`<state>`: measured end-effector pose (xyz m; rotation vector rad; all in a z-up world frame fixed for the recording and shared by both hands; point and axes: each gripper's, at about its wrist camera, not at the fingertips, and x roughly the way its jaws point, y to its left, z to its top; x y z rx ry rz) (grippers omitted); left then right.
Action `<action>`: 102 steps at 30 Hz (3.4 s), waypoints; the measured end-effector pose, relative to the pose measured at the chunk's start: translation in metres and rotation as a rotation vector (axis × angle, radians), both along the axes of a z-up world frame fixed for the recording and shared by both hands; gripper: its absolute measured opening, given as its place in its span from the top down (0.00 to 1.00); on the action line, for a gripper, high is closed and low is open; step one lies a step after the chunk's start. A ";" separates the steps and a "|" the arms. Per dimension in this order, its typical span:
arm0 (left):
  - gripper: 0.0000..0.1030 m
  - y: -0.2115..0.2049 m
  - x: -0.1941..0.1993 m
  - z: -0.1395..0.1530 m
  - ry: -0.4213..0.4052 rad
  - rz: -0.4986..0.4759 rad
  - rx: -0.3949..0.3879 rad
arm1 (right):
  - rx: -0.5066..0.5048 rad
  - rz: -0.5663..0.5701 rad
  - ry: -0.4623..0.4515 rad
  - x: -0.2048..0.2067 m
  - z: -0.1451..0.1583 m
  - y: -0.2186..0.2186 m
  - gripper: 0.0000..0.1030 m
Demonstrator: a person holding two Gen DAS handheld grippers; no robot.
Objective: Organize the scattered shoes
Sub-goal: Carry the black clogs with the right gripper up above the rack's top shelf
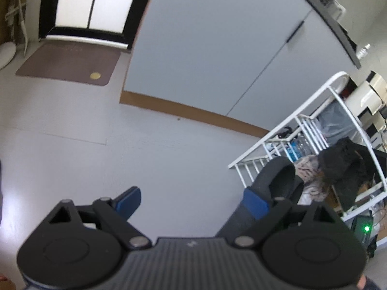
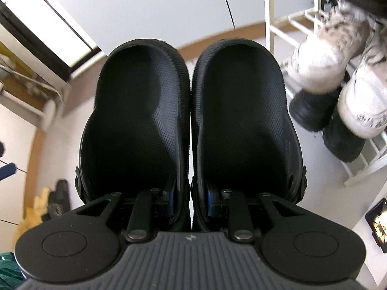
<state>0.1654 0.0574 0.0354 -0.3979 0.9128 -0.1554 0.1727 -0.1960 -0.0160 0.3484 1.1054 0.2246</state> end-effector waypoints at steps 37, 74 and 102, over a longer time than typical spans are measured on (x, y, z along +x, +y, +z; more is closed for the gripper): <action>0.11 -0.049 -0.019 0.027 -0.126 -0.030 -0.031 | -0.104 -0.255 -0.427 -0.016 0.090 -0.068 0.74; 0.10 -0.032 -0.008 0.030 -0.107 0.029 -0.108 | -0.259 -0.698 -0.499 0.053 0.278 -0.204 0.74; 0.09 -0.044 0.013 0.011 -0.044 0.041 -0.151 | -0.300 -0.870 -0.328 0.136 0.271 -0.290 0.74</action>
